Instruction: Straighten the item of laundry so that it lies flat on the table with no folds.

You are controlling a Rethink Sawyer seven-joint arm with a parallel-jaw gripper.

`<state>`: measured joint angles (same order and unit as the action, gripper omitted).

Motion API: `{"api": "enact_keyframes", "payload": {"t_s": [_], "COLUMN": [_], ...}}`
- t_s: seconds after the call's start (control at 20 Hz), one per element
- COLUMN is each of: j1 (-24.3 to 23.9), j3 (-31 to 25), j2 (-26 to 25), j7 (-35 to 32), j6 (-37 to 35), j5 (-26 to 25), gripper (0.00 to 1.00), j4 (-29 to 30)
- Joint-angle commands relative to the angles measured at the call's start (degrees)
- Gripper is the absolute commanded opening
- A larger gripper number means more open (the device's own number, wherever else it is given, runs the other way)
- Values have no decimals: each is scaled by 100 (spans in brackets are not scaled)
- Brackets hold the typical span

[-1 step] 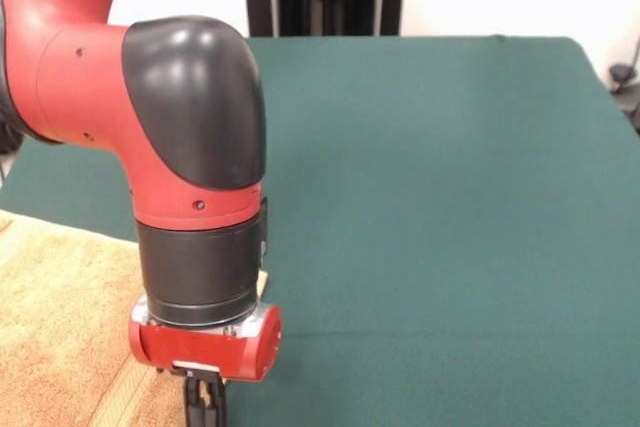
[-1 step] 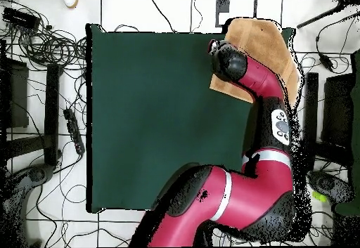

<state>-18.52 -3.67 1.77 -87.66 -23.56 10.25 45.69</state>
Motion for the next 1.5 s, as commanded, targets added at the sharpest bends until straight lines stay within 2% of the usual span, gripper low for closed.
{"api": "enact_keyframes", "payload": {"t_s": [0.05,0.55,0.65,0.75,0.95,1.0,1.15,1.2,1.35,1.45,1.5], "j1": [405,469,512,614,452,406,291,250,144,132,123], "j3": [-213,-307,-266,-65,-106,-117,-112,-153,-374,-386,-416], "j2": [-167,-185,-244,-383,-706,-810,-1377,-1525,-1687,-1725,-1749], "j7": [-1971,-2431,-2543,-2635,-2264,-2252,-2229,-2170,-1919,-1772,-1732], "j6": [-258,-38,-228,-750,-1980,-2320,-3916,-4264,-4597,-4515,-4570], "j5": [414,977,1099,1172,1139,1139,1048,1045,1080,1065,1094], "gripper": [0,0,0,0,0,0,0,0,0,0,100], "j4": [1283,1343,1199,814,-190,-552,-2277,-2677,-3050,-3127,-3156]}}
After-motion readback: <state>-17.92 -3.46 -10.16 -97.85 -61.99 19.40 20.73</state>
